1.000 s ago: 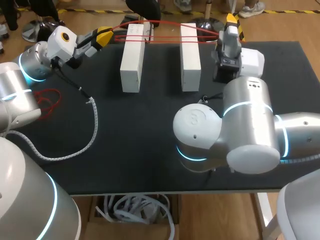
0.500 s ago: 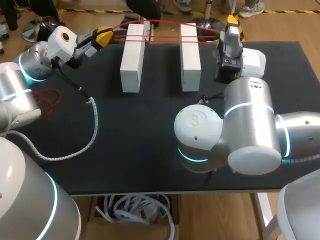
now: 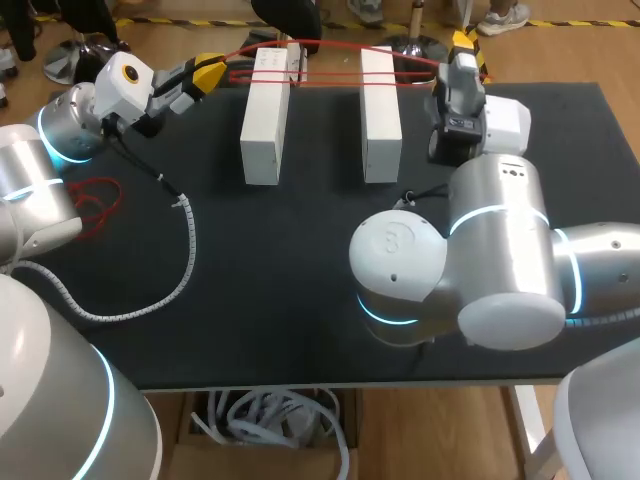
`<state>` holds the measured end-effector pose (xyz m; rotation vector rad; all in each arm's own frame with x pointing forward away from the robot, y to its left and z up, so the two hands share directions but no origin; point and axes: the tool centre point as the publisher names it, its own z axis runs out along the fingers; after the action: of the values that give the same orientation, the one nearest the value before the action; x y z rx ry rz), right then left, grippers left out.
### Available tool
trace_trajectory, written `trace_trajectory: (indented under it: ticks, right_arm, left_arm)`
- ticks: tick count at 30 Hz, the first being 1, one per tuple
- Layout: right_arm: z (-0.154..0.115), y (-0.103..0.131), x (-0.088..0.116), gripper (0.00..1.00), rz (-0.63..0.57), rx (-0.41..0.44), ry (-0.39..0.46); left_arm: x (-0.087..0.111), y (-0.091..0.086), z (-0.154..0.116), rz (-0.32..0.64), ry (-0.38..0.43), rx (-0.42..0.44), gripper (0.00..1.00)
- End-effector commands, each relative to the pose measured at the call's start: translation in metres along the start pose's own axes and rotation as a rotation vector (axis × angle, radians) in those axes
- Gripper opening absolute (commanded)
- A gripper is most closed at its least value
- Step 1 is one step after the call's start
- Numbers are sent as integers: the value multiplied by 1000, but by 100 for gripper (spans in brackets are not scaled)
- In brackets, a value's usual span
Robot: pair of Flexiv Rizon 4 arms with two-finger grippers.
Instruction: Grab the tape and strap the tape.
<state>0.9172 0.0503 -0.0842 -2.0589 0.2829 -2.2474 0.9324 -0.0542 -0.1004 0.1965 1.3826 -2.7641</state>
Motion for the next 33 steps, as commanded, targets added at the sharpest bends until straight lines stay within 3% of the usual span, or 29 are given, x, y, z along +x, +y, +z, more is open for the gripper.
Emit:
trace_trajectory:
  ticks: [1,25,27,33]
  right_arm:
    - [1,0,2,31,5,-2,-12]
    - [2,-5,-3,20,25,10,-39]
    - [2,-5,-3,0,25,10,-40]
    - [1,-5,-3,0,24,9,-40]
  left_arm:
    - [1,1,-1,2,0,3,0]
    - [1,1,-1,2,0,3,0]
    - [1,1,-1,2,0,3,0]
    - [1,1,-1,2,0,3,0]
